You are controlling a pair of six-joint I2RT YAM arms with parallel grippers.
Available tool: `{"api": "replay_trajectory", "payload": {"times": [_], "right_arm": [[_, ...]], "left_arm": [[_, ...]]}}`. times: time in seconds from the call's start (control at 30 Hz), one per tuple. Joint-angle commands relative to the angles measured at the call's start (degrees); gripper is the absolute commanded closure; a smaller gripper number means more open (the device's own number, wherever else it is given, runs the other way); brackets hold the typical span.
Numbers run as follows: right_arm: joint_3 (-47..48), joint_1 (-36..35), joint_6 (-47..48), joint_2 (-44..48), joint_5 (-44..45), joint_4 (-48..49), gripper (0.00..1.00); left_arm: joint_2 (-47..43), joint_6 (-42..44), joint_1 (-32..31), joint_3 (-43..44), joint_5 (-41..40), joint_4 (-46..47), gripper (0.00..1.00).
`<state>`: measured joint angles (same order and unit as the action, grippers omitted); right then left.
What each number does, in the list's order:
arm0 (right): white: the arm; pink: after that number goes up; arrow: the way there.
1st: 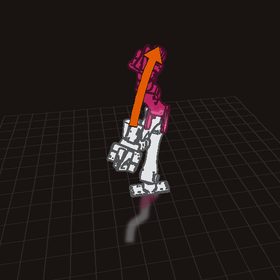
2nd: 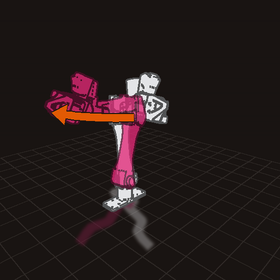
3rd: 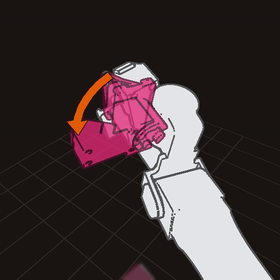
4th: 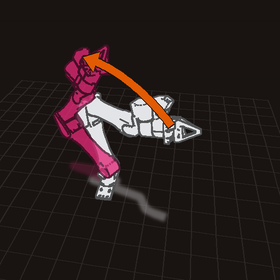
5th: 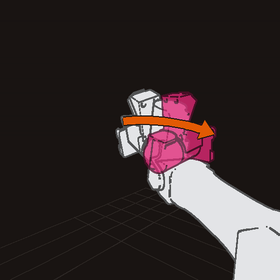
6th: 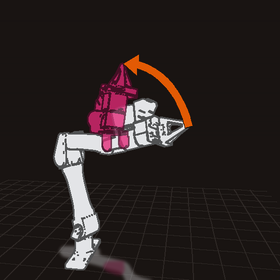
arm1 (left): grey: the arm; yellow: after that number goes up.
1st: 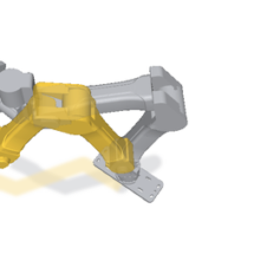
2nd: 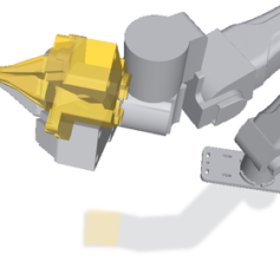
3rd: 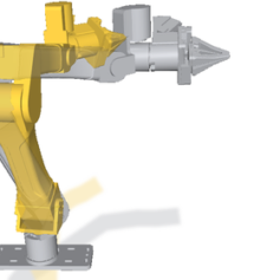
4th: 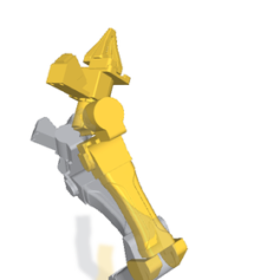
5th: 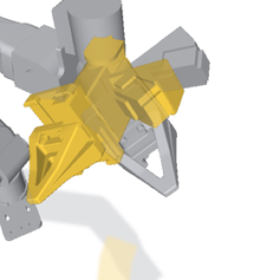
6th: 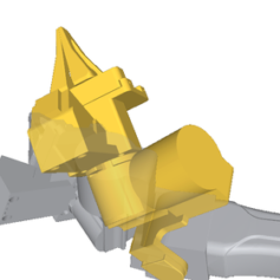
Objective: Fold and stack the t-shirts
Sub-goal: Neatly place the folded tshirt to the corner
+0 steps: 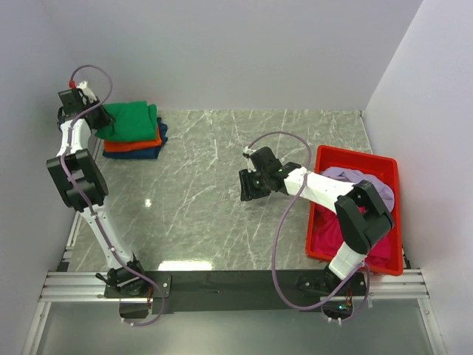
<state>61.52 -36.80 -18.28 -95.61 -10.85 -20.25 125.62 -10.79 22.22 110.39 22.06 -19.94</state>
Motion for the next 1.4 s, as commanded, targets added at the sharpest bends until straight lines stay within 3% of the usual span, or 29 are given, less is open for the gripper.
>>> {"api": "replay_trajectory", "payload": {"times": [0.0, 0.27, 0.33, 0.4, 0.43, 0.5, 0.53, 0.8, 1.03, 1.13, 1.37], "right_arm": [[-0.34, 0.15, 0.97, 3.06, 0.04, 1.00, 0.50], [-0.08, 0.15, 1.06, 2.80, 0.04, 0.83, 0.50], [-0.25, 0.15, 1.14, 3.06, 0.13, 0.65, 0.50], [-0.43, 0.23, 1.14, 3.59, 0.39, 0.74, 0.50], [-0.52, 0.23, 1.14, 3.77, 0.48, 0.74, 0.50], [-0.52, 0.23, 1.14, 4.03, 0.39, 0.91, 0.50], [-0.52, 0.23, 1.14, 4.03, 0.48, 0.83, 0.50], [-1.22, 0.23, 1.06, 6.49, 0.04, 1.09, 0.50], [-1.57, 0.32, 1.06, 9.65, 1.97, 0.30, 0.50], [-1.84, 0.41, 0.97, 11.32, 3.55, 0.13, 0.50], [-2.80, 1.37, 1.06, 15.19, 6.63, -0.40, 0.49]], "left_arm": [[0.84, -0.81, -0.07, -0.79, -2.38, 4.39, 1.00], [4.18, 1.03, -3.40, 1.31, -6.93, 3.60, 0.99], [4.98, 0.42, -3.58, 2.37, -9.66, 1.93, 0.93], [5.77, -0.89, -3.67, 3.78, -13.95, 0.36, 0.74], [5.60, -1.25, -3.76, 4.22, -14.94, 0.17, 0.55], [3.41, -1.61, -4.37, 3.44, -17.05, 0.60, 0.08], [2.36, -1.61, -4.72, 2.65, -20.62, 1.48, 0.01], [-7.75, -11.69, -6.13, -3.50, -34.80, -2.46, 0.01], [-22.60, -18.65, -9.64, -25.44, -47.89, 2.71, 0.01], [-30.42, -19.80, -13.24, -35.54, -51.06, 7.10, 0.01], [-48.51, -21.47, -30.53, -51.93, -55.11, 10.63, 0.01]]}}
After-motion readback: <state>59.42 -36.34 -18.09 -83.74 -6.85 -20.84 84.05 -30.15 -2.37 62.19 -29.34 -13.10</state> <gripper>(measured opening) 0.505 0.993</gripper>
